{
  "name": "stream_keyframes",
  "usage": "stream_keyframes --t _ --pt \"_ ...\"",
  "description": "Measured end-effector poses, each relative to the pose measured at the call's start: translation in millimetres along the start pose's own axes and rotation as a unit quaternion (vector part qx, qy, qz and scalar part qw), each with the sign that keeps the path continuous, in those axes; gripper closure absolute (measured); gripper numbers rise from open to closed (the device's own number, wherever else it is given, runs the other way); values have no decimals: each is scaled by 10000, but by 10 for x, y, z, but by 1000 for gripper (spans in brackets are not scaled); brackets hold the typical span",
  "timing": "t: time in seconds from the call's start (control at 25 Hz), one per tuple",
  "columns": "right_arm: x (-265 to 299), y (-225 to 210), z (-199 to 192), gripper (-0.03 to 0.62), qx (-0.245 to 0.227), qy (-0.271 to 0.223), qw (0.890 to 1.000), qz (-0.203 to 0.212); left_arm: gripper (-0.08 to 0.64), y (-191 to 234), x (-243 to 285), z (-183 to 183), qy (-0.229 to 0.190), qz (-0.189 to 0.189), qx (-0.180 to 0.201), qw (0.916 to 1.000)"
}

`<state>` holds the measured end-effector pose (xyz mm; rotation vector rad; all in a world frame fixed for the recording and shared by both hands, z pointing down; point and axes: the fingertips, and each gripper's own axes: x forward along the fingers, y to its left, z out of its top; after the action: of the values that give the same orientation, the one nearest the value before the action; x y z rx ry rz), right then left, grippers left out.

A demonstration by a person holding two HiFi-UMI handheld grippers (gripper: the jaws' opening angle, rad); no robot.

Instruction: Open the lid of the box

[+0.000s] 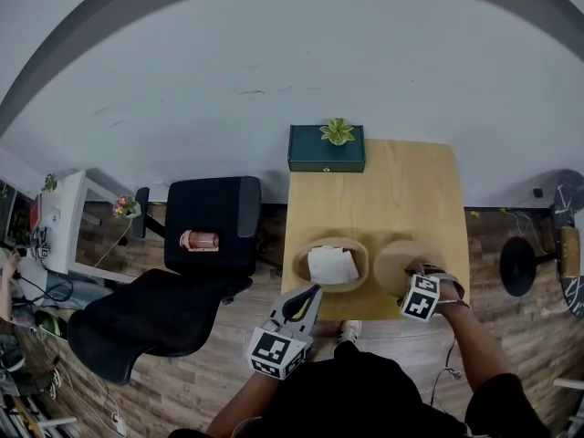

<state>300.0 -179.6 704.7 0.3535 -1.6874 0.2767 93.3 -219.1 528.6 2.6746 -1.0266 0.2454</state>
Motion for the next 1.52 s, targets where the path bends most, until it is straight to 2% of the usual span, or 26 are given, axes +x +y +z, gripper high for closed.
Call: stream_keyframes --t 0.36,0.56,0.88,0.96,1.08,1.2,1.28,1.36,1.44,1.52 --pt "294 -68 -32 216 -143 -50 9993 345 541 -39 82 -88 169 309 -106 9993" --pt "394 -101 -61 218 -330 -1 9984 467 541 -81 116 -53 105 453 -115 9989" --pt "483 -134 -86 229 -565 105 9978 343 541 -119 132 -18 53 501 -70 9987" --pt "476 -112 -57 226 -478 24 9982 369 541 -107 135 -13 56 463 -83 9989" --pt "347 -88 36 186 -163 -287 9987 381 541 -77 151 14 54 360 -76 9993" --pt "91 -145 150 186 223 -735 9970 125 541 -27 169 45 47 238 -11 9997" --pt "-160 -204 270 194 612 -1201 9908 -108 541 15 181 84 48 182 24 9998" --pt "-467 -308 414 226 1018 -1747 9783 -455 541 48 204 174 -21 133 65 9999" --pt "-774 -409 537 244 1380 -2266 9596 -931 541 68 222 283 -134 82 78 9998" --pt "-1053 -464 619 285 1694 -2706 9366 -1446 541 58 242 373 -231 -27 97 9997"
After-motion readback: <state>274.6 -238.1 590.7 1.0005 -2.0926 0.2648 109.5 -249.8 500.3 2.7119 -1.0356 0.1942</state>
